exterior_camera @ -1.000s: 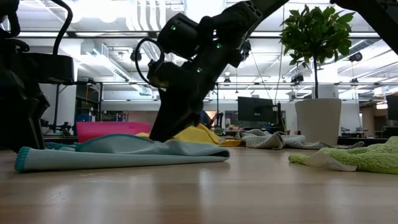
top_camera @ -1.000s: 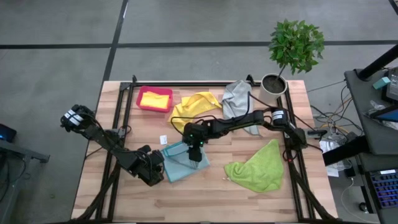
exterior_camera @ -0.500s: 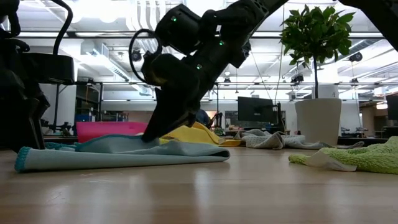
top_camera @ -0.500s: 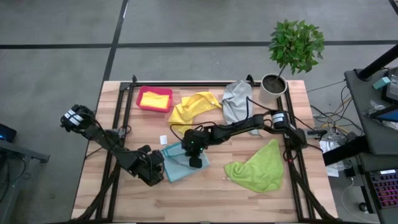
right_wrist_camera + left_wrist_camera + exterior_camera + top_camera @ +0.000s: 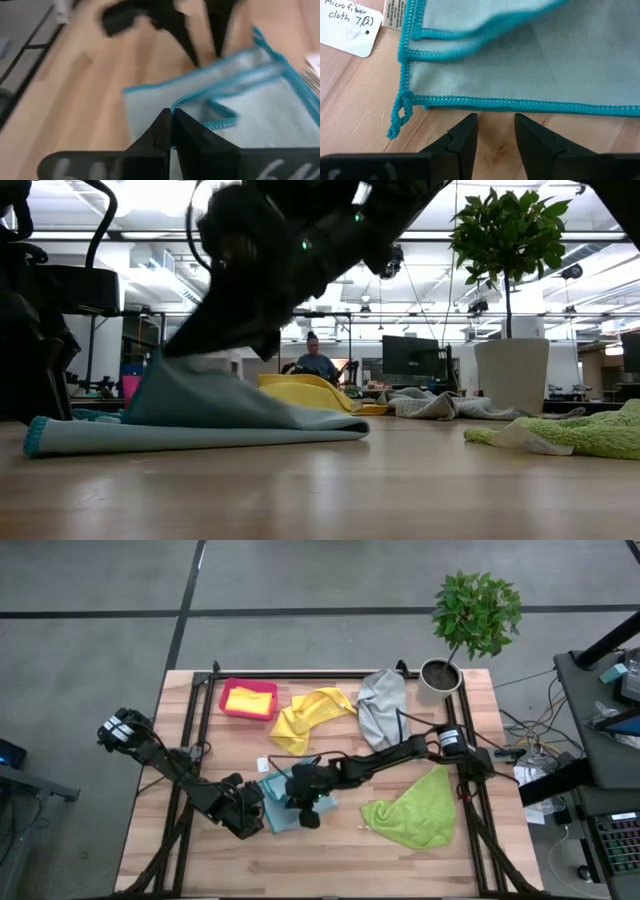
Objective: Fold microfiber towels
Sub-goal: Fold the light blue microfiber cloth
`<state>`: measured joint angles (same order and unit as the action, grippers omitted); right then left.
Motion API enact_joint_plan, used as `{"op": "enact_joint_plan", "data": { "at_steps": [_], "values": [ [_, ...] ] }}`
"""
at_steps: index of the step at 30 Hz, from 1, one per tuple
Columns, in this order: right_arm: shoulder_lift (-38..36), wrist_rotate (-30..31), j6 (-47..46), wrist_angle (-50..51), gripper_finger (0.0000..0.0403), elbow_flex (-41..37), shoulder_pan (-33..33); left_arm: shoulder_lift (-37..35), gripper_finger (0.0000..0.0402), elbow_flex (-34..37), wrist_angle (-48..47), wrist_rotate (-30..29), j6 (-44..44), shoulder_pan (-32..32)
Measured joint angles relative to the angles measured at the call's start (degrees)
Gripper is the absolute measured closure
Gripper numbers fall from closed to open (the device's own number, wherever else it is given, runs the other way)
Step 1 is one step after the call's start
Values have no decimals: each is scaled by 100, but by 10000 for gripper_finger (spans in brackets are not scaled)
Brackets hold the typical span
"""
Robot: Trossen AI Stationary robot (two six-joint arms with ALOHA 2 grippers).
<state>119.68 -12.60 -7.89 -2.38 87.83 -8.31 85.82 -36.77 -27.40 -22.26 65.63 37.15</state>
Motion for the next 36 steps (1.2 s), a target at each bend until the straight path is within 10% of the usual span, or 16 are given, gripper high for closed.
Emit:
{"op": "enact_joint_plan", "data": {
  "at_steps": [17, 36],
  "values": [
    [834, -391, -219, -983, 390, 523, -77, -18, 286, -28, -25, 62, -2, -2],
    [372, -656, 708, -299, 244, 439, 71, -864, 286, -125, -423, 693, -599, -12]
  ]
}}
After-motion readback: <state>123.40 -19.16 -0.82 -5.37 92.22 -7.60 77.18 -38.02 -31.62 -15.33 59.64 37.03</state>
